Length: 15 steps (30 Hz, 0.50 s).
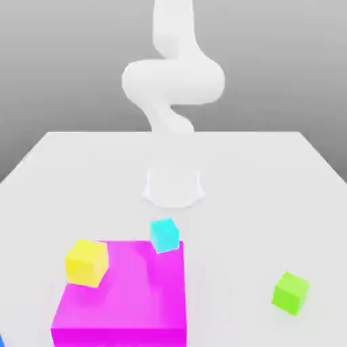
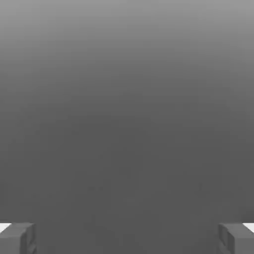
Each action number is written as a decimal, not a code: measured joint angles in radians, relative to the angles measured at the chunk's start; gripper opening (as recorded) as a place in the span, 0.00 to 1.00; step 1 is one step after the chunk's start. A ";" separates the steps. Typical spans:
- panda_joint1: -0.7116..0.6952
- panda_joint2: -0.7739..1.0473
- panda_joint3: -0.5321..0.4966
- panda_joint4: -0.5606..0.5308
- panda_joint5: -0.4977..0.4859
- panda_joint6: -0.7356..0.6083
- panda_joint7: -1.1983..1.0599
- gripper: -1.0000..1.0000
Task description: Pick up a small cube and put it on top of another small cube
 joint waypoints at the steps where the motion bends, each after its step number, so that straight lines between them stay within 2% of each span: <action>1: 0.000 0.039 -0.014 0.009 0.003 0.006 -0.010 0.50; 15: -0.028 0.548 -0.198 0.119 0.105 0.087 -0.189 0.50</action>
